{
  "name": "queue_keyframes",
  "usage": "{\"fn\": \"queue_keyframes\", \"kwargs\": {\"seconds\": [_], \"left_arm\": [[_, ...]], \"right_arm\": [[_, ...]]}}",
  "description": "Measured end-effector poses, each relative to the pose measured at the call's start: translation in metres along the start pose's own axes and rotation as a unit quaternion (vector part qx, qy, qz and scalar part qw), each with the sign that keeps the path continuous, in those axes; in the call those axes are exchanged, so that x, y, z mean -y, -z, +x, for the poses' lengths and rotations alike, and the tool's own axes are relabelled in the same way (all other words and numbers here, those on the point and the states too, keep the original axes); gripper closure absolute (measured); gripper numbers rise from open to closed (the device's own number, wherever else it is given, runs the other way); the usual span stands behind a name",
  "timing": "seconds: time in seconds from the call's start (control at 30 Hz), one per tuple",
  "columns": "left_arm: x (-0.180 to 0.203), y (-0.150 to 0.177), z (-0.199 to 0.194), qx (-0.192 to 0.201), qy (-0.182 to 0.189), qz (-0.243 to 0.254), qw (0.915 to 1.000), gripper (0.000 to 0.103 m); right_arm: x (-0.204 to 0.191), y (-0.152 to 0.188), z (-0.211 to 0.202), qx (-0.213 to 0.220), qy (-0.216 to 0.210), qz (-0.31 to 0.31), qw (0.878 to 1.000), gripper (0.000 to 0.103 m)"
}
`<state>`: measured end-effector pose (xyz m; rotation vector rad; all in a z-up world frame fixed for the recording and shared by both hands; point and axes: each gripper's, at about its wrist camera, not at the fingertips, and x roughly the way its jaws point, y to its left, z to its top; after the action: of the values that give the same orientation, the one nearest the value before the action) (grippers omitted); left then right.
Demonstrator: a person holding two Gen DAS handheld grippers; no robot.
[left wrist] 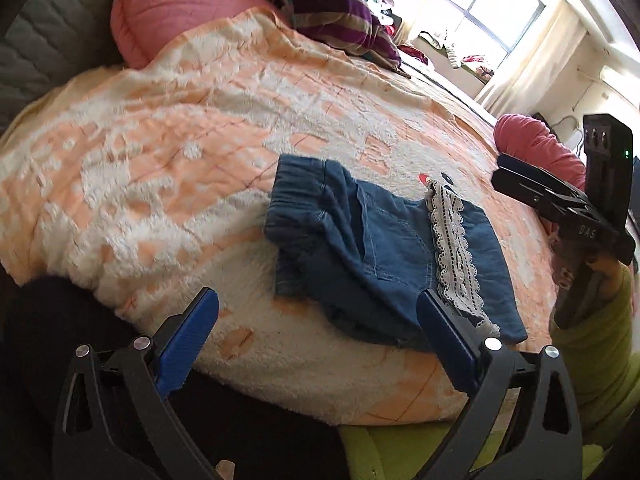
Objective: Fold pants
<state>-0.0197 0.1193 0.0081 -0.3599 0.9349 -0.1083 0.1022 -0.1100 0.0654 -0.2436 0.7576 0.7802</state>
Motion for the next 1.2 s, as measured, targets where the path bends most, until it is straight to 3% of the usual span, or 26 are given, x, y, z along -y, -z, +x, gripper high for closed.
{"fn": "queue_keyframes", "kwargs": {"seconds": [0.33,0.37,0.43,0.57,0.93,0.97,1.07,1.2], "left_arm": [[-0.001,0.006,0.030,-0.026,0.059,-0.030,0.9975,0.008],[-0.001,0.006,0.033,-0.029,0.063,-0.034,0.9970,0.011],[-0.004,0.006,0.042,-0.038,0.078,-0.046,0.9952,0.037],[-0.009,0.009,0.058,-0.052,0.087,-0.056,0.9932,0.044],[-0.014,0.008,0.069,-0.055,0.112,-0.059,0.9903,0.041],[-0.014,0.008,0.070,-0.056,0.115,-0.060,0.9899,0.040],[-0.011,0.009,0.069,-0.059,0.129,-0.058,0.9882,0.031],[-0.001,0.010,0.068,-0.061,0.131,-0.039,0.9887,0.017]], "right_arm": [[-0.034,-0.028,0.062,-0.064,-0.061,-0.053,0.995,0.012],[-0.037,-0.030,0.070,-0.073,-0.071,-0.057,0.993,0.012],[-0.042,-0.034,0.083,-0.089,-0.084,-0.061,0.991,0.012],[-0.057,-0.039,0.106,-0.113,-0.106,-0.084,0.984,0.012],[-0.086,-0.042,0.162,-0.167,-0.164,-0.120,0.965,0.013],[-0.087,-0.041,0.166,-0.173,-0.171,-0.120,0.962,0.015],[-0.086,-0.034,0.175,-0.180,-0.191,-0.114,0.958,0.041],[-0.075,-0.034,0.155,-0.146,-0.217,-0.099,0.960,0.073]]}}
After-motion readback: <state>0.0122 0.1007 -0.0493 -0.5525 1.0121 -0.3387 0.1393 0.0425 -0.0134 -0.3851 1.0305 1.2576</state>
